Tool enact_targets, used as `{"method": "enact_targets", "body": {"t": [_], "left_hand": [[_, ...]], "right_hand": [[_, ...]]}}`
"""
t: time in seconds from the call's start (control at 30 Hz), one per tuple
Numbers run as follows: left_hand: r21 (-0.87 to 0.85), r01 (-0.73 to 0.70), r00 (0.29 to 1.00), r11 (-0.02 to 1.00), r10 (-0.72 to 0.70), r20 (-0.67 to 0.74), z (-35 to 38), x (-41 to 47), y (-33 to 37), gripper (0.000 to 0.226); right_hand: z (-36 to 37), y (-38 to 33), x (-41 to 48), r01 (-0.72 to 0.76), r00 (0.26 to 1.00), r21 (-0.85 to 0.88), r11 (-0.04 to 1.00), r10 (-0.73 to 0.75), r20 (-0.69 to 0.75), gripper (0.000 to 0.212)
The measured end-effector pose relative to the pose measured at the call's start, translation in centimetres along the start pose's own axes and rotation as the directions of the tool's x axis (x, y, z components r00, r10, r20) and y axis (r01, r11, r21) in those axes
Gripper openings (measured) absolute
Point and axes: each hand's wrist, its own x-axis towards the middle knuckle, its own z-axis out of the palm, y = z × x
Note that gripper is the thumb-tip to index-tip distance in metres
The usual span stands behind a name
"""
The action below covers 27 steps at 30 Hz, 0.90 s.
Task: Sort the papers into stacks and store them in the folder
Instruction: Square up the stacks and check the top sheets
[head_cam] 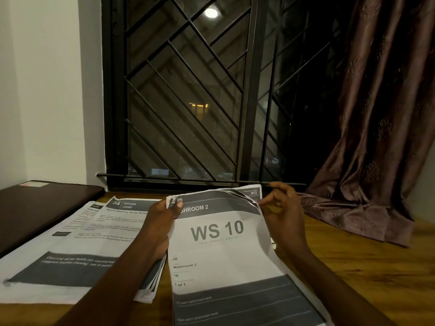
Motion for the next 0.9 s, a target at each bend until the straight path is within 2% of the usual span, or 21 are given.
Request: {"method": "enact_targets", "body": {"t": [0.07, 0.13, 0.27, 0.47, 0.53, 0.6, 0.67, 0.73, 0.8, 0.9], "left_hand": [[-0.011, 0.010, 1.000, 1.000, -0.011, -0.006, -0.1, 0.1, 0.0, 0.011], [-0.014, 0.012, 1.000, 1.000, -0.012, -0.009, -0.2, 0.1, 0.0, 0.010], [-0.008, 0.008, 1.000, 1.000, -0.008, -0.005, -0.2, 0.1, 0.0, 0.010], [0.008, 0.011, 1.000, 1.000, -0.011, -0.010, -0.6, 0.3, 0.0, 0.009], [-0.009, 0.015, 1.000, 1.000, -0.015, -0.021, -0.5, 0.3, 0.0, 0.008], [-0.021, 0.015, 0.999, 1.000, -0.016, -0.037, -0.5, 0.4, 0.0, 0.007], [-0.015, 0.007, 0.998, 1.000, -0.008, -0.064, -0.7, 0.5, -0.1, 0.010], [-0.001, -0.001, 0.997, 1.000, 0.001, -0.083, -0.9, 0.7, -0.1, 0.013], [0.000, -0.004, 0.997, 1.000, 0.004, -0.082, -0.9, 0.8, -0.1, 0.013], [-0.027, -0.003, 0.998, 1.000, 0.001, -0.068, -0.9, 0.9, -0.1, 0.011]], "right_hand": [[-0.1, -0.3, 0.1, 0.043, 0.999, -0.044, 0.998, -0.044, -0.012, 0.025], [-0.3, -0.5, 0.0, 0.050, 0.999, -0.011, 0.999, -0.049, 0.011, 0.029], [-0.1, -1.3, -0.4, -0.083, 0.980, 0.166, 0.983, 0.051, 0.191, 0.024], [-0.3, -1.9, -0.3, -0.051, 0.988, 0.102, 0.993, 0.035, 0.152, 0.019], [-0.4, -2.1, -0.3, -0.069, 0.977, 0.138, 0.988, 0.039, 0.209, 0.019], [-0.7, -2.4, -0.4, -0.229, 0.910, 0.247, 0.942, 0.117, 0.398, 0.017], [-1.0, -2.6, -0.7, -0.401, 0.752, 0.284, 0.871, 0.135, 0.646, 0.011], [-1.1, -2.6, -0.9, -0.451, 0.615, 0.218, 0.865, 0.124, 0.779, 0.009], [-1.3, -2.6, -0.7, -0.424, 0.585, 0.170, 0.890, 0.125, 0.801, 0.012], [-1.3, -2.3, -0.2, -0.416, 0.632, 0.201, 0.887, 0.123, 0.765, 0.028]]}}
